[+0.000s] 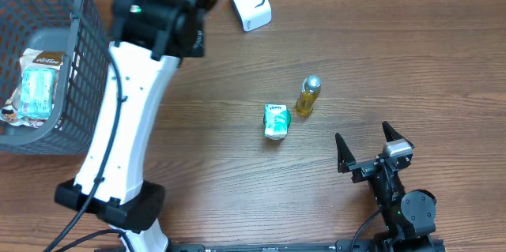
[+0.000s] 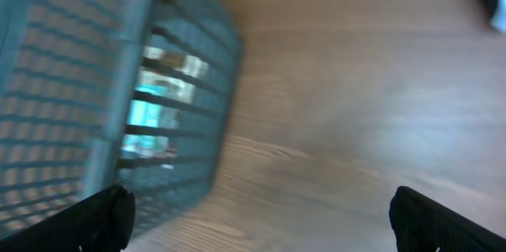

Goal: Scan the item barcode
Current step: 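Release the Kleenex pack and swing the left gripper to the basket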

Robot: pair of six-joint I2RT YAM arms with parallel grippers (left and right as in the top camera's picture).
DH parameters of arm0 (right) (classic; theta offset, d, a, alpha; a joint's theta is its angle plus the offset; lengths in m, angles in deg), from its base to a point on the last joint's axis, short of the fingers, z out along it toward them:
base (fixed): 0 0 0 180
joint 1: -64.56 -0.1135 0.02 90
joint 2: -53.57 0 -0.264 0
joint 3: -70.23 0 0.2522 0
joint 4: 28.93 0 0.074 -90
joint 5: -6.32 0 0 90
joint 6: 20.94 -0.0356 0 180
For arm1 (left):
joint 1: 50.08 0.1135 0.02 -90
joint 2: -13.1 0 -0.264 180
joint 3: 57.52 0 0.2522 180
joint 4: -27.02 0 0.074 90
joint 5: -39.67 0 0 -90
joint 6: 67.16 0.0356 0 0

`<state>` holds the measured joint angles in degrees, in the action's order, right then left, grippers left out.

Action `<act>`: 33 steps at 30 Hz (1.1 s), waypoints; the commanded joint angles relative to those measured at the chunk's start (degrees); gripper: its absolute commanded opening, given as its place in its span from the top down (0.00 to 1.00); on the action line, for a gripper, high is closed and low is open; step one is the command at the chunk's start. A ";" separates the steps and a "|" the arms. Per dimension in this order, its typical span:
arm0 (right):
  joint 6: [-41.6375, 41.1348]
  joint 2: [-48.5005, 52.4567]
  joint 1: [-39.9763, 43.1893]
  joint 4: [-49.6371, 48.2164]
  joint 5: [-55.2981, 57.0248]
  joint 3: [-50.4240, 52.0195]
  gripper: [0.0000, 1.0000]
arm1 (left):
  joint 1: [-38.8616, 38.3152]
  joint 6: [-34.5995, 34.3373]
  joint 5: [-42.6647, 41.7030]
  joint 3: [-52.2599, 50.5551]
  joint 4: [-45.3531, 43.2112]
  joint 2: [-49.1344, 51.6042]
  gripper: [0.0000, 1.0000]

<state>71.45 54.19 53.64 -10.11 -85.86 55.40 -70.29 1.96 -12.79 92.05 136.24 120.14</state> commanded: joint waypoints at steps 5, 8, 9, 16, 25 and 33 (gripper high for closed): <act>0.26 -0.46 0.17 -0.37 -0.07 0.59 0.00 | 9.77 1.44 18.60 1.49 -6.45 -1.97 0.00; 0.26 -0.46 0.17 -0.37 -0.09 0.59 0.00 | 15.52 2.29 17.79 1.46 -11.23 -1.95 0.01; 0.26 -0.46 0.17 -0.37 -0.07 0.59 0.00 | 17.46 2.95 16.72 1.46 -12.76 -1.95 0.00; 0.26 -0.46 0.17 -0.37 -0.07 0.59 0.00 | 34.91 15.28 -4.87 1.44 -22.10 -1.77 0.00; 0.26 -0.46 0.17 -0.37 -0.07 0.59 0.00 | 52.39 30.32 -32.57 1.16 -23.69 2.23 0.00; 0.26 -0.46 0.17 -0.37 -0.07 0.59 0.00 | 56.22 30.73 -37.18 -0.66 -23.58 9.35 0.00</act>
<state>71.43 54.19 53.67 -10.11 -85.86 55.40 -14.49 30.55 -44.13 92.36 112.90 126.06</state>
